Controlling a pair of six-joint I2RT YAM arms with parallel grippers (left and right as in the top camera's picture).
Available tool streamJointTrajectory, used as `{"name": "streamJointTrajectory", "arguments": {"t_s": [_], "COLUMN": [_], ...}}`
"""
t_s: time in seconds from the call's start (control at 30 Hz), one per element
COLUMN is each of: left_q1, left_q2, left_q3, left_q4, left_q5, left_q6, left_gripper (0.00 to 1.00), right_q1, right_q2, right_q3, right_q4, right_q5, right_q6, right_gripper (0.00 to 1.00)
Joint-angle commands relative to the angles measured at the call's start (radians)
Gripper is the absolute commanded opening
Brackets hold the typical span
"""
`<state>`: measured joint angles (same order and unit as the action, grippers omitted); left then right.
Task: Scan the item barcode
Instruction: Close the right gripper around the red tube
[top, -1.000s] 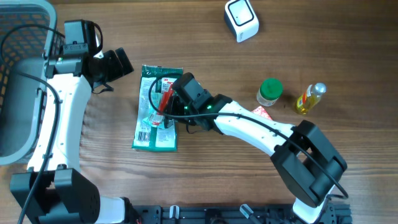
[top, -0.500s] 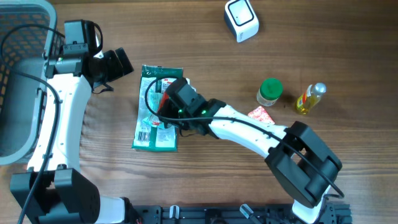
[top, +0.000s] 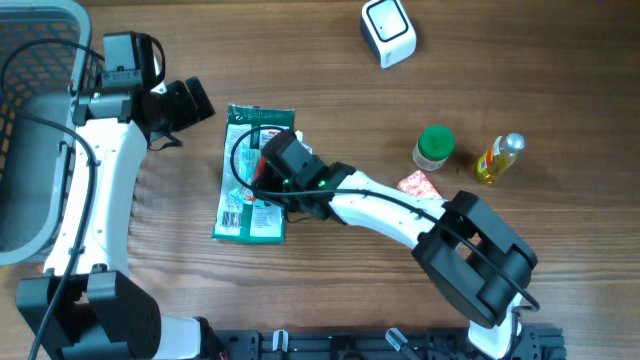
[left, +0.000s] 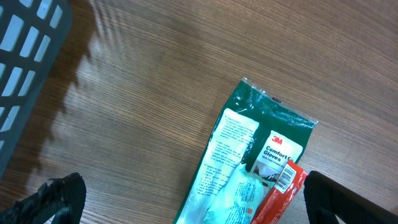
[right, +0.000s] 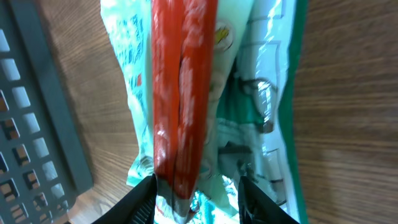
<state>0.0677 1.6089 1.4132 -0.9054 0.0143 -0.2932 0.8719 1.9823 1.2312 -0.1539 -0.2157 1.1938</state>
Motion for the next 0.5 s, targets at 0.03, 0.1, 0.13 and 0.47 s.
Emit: {"name": "streamJointTrajectory", "arguments": {"t_s": [0.03, 0.1, 0.13, 0.47], "left_q1": [0.003, 0.003, 0.003, 0.003], "left_q2": [-0.009, -0.009, -0.009, -0.009], "left_q3": [0.011, 0.011, 0.011, 0.011], "left_q4": [0.002, 0.002, 0.002, 0.002], "left_q5": [0.008, 0.008, 0.008, 0.008], "left_q6": [0.001, 0.001, 0.001, 0.001], "left_gripper": [1.0, 1.0, 1.0, 1.0], "right_q1": [0.009, 0.009, 0.009, 0.011], "right_q2": [0.017, 0.017, 0.018, 0.023], "right_q3": [0.004, 0.004, 0.004, 0.004], "right_q4": [0.007, 0.01, 0.011, 0.032], "right_q5": [0.008, 0.014, 0.018, 0.038], "right_q6": [0.014, 0.015, 0.015, 0.016], "right_gripper": [0.39, 0.39, 0.39, 0.22]}}
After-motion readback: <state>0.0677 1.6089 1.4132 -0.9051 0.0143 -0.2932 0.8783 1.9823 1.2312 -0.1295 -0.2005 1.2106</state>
